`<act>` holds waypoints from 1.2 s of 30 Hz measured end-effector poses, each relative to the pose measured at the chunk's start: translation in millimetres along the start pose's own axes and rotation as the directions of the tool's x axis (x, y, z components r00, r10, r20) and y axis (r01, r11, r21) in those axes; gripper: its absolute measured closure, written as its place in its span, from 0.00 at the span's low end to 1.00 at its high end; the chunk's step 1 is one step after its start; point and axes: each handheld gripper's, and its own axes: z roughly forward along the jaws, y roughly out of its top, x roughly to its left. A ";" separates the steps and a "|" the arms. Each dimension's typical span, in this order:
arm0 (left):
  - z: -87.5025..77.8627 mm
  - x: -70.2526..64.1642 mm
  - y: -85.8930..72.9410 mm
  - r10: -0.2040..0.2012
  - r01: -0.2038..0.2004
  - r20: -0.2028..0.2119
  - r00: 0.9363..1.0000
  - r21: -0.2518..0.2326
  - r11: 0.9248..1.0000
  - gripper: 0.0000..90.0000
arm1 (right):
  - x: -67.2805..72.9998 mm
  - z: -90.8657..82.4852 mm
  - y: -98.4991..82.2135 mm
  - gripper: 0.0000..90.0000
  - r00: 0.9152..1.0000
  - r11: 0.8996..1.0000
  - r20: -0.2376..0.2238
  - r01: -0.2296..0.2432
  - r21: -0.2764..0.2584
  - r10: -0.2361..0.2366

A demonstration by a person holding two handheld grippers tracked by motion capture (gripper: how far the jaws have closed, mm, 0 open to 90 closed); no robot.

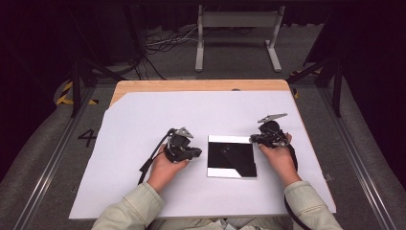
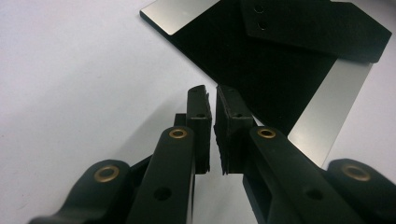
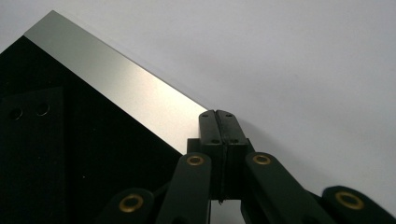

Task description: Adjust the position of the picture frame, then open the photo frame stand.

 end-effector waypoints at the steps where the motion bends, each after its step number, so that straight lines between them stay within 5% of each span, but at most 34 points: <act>1: 0.0 0.2 -0.1 0.000 0.000 0.001 1.000 0.000 1.000 0.94 | 0.1 0.1 -0.1 1.00 1.000 1.000 -0.003 0.005 -0.002 -0.005; 12: -4.7 -1.2 -1.1 0.022 -0.022 -0.011 1.000 -0.004 1.000 0.94 | -0.8 0.5 -0.3 1.00 0.998 0.999 -0.055 0.019 -0.039 -0.022; 20: -21.8 -0.2 -5.0 0.033 -0.035 -0.056 0.998 -0.033 0.999 0.92 | 10.6 -29.5 -8.6 0.93 0.994 0.990 -0.048 0.089 -0.108 -0.095; 27: -42.3 -3.5 -9.8 0.101 -0.108 -0.105 0.989 -0.065 0.992 0.88 | 17.3 -64.9 -15.6 0.85 0.986 0.973 -0.076 0.129 -0.191 -0.146; 36: -58.7 -3.1 -17.8 0.138 -0.149 -0.107 0.985 -0.102 0.984 0.85 | 19.3 -86.3 -16.9 0.75 0.978 0.958 -0.090 0.161 -0.237 -0.187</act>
